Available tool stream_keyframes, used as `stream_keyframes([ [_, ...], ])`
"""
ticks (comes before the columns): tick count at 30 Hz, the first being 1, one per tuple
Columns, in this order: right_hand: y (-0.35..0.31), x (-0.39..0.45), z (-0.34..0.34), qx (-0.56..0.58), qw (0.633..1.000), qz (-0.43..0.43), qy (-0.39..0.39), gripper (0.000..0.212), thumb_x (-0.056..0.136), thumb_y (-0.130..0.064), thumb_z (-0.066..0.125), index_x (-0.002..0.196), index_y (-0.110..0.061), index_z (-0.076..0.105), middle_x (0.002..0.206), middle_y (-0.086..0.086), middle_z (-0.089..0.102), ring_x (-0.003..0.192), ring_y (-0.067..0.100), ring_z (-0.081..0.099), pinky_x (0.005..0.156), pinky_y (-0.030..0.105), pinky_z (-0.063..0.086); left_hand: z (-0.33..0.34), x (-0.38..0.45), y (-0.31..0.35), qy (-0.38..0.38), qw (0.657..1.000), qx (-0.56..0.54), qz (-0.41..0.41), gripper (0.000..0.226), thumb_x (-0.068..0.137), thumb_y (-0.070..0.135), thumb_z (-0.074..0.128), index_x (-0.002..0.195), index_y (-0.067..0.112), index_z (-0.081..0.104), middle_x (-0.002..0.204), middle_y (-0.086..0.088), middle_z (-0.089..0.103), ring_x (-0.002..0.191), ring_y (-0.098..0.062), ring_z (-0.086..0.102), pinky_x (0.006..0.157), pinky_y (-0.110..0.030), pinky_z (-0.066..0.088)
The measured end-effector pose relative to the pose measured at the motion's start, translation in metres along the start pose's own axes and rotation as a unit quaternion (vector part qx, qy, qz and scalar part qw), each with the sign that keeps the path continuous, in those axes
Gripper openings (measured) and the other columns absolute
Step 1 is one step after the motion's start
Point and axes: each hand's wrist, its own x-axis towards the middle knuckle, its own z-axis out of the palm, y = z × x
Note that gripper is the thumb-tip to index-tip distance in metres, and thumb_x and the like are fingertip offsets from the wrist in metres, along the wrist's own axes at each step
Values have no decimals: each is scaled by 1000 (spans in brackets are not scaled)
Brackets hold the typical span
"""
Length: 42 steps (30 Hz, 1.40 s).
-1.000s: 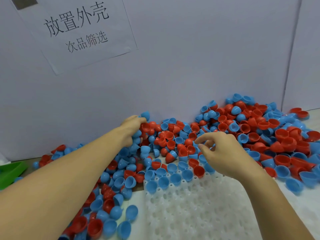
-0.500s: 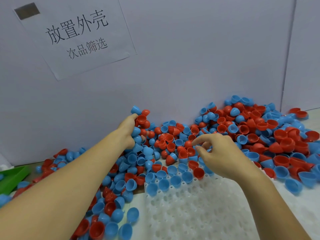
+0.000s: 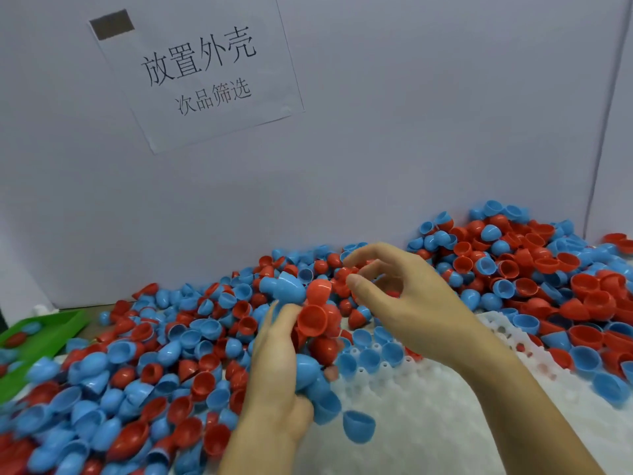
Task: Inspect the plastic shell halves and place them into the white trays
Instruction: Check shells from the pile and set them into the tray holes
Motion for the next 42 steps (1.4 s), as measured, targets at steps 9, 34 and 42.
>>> stream_keyframes([
  [9,-6,1,31,-88,994,-37,-57,12,90,-38,67,99,-37,75,89,-21,70,88,2,65,70,17,49,-18,-3,-10,-47,976,179,115,13,93,34,61,85,33,72,64,-2,65,53,-14,56,43,-22,43],
  [34,-7,-1,53,132,988,78,10,27,87,-41,66,84,-18,81,79,1,77,81,16,74,84,34,60,-32,-2,-1,-95,995,-10,11,51,66,50,80,108,22,71,89,-10,74,66,-21,63,53,-31,51],
  [42,-3,2,55,214,967,129,48,27,95,-35,60,93,-16,79,91,5,77,87,19,74,81,38,59,-35,1,-3,-114,991,-65,-19,52,69,49,77,108,14,76,84,-9,70,61,-16,57,42,-25,43],
])
